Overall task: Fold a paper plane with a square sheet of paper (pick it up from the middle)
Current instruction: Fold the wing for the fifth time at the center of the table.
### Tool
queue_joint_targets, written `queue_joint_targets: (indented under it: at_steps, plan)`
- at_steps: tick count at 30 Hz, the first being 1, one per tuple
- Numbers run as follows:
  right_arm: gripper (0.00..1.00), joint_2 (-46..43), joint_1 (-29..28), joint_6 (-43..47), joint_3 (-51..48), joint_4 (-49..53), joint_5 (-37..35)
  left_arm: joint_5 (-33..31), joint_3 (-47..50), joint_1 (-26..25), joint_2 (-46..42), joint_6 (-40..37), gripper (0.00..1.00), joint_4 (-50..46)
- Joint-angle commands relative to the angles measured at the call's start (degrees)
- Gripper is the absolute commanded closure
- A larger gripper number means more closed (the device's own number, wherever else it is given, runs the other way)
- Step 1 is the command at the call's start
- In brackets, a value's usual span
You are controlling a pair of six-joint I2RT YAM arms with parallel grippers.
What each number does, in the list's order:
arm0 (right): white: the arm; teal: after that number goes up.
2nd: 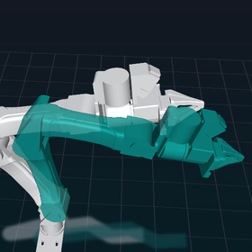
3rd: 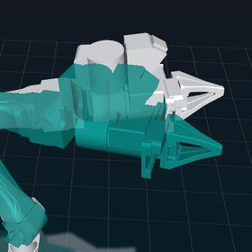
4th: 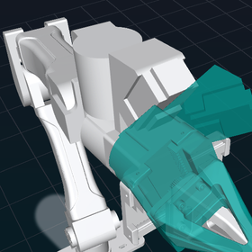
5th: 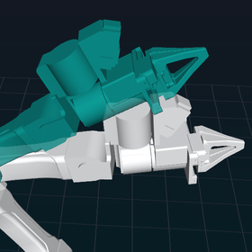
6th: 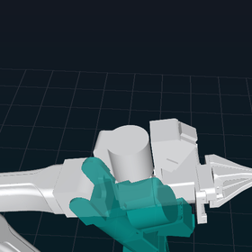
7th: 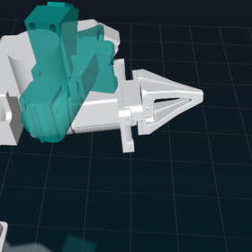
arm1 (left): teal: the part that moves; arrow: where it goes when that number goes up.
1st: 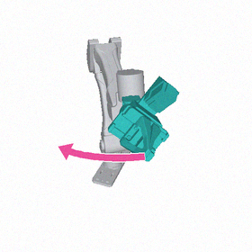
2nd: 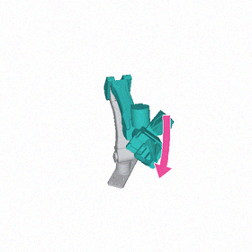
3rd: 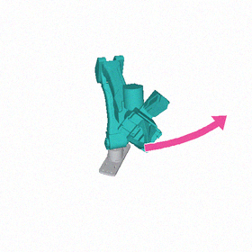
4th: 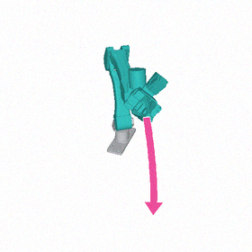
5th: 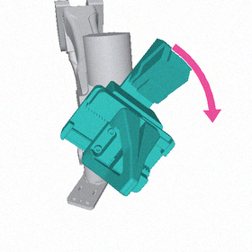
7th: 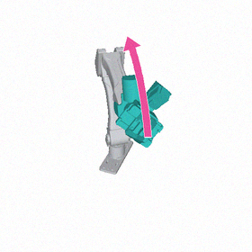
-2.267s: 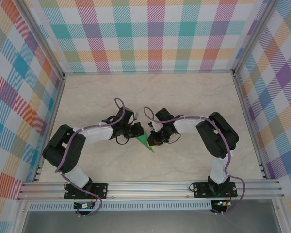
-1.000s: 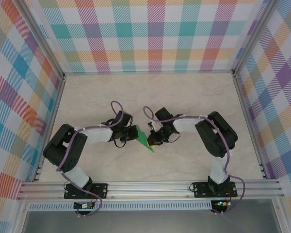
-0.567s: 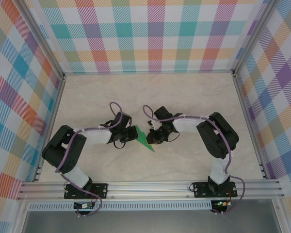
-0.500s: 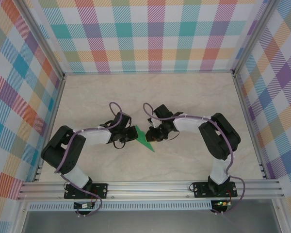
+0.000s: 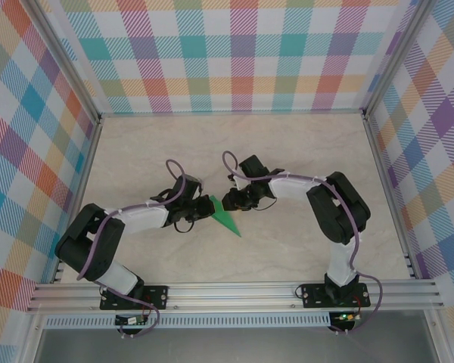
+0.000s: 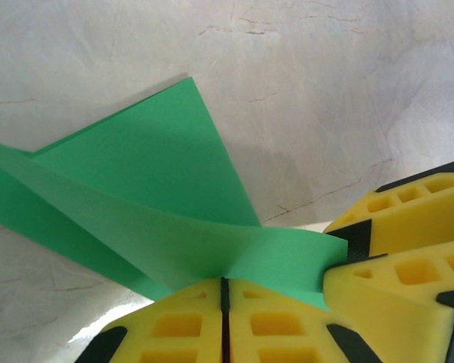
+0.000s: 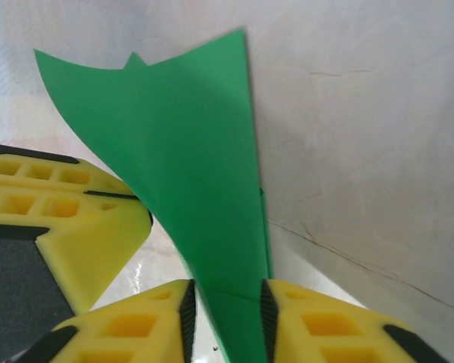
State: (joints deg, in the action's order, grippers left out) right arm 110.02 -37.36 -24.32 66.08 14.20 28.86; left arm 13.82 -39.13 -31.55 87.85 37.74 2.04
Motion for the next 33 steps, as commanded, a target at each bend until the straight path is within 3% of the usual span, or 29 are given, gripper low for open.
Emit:
queue_joint_targets:
  at_steps: [1, 9, 33]
  plan:
    - [0.75, 1.88, 0.00, 2.69, 1.67, 0.30, 4.86, -0.47, 1.08, 0.79, -1.88, 0.81, 0.91, 1.25]
    - [0.84, 5.06, 0.01, 3.57, 3.73, 1.70, 5.98, -1.26, 2.35, 0.85, -3.98, 1.54, 0.91, 3.43]
    - [0.83, 7.32, 0.18, 4.72, 5.45, 4.46, 4.67, 0.28, 1.04, 0.87, 3.06, 1.73, 0.91, 4.11]
